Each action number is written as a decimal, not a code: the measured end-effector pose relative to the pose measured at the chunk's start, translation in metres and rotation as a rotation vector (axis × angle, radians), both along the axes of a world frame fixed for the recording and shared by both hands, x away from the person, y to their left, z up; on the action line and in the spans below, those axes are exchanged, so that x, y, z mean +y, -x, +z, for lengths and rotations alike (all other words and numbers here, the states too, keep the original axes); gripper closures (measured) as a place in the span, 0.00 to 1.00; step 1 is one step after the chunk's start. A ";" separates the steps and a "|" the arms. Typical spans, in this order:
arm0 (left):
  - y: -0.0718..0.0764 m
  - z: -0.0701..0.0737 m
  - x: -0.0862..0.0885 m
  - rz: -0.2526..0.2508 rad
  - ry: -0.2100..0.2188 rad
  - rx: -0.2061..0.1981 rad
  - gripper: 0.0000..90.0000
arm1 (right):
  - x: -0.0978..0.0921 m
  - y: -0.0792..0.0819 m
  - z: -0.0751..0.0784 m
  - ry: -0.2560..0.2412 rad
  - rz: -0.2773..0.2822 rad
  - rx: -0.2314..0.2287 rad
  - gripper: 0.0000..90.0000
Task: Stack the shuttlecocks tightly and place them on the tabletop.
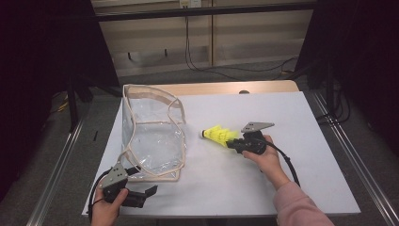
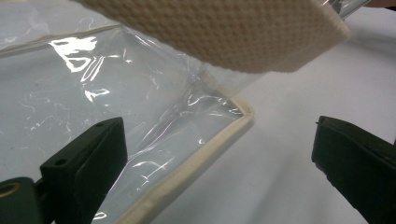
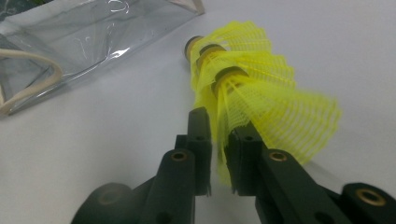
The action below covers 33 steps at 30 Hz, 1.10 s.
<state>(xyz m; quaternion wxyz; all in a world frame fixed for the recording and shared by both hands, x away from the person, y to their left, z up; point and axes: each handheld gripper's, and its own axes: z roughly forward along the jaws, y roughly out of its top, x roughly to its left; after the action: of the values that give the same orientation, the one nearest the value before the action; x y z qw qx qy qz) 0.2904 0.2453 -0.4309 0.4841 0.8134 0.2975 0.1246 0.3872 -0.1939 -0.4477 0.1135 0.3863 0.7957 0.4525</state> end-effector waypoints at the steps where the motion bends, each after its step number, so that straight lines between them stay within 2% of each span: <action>1: 0.000 0.000 0.000 0.001 -0.001 -0.001 0.04 | 0.000 0.001 0.000 -0.002 -0.002 0.002 0.89; 9: 0.000 0.000 0.000 0.002 -0.001 -0.001 0.04 | -0.004 0.004 0.000 -0.001 0.000 0.005 0.89; 12: 0.000 0.000 0.000 0.005 -0.011 0.000 0.04 | -0.003 0.004 0.000 -0.004 0.007 0.002 0.98; 16: 0.000 0.000 0.000 0.002 -0.001 -0.001 0.04 | -0.001 0.005 -0.001 -0.002 0.008 0.010 1.00; 24: 0.000 0.000 0.000 0.002 -0.001 -0.001 0.04 | 0.000 0.005 0.002 -0.058 -0.002 0.002 1.00; 29: 0.000 0.000 0.000 0.007 -0.011 -0.001 0.04 | 0.004 0.006 0.001 -0.053 0.004 0.012 1.00; 32: 0.000 0.000 0.000 0.007 -0.010 -0.002 0.04 | 0.006 0.006 -0.001 -0.044 0.007 0.014 1.00; 33: 0.001 0.000 -0.001 0.013 0.004 0.001 0.04 | 0.007 0.006 -0.002 -0.041 0.010 0.018 0.99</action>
<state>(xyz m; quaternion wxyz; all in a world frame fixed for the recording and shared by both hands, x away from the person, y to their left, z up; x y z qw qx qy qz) 0.2898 0.2441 -0.4311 0.4846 0.8107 0.3031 0.1267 0.3808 -0.1871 -0.4495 0.0962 0.3888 0.7890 0.4660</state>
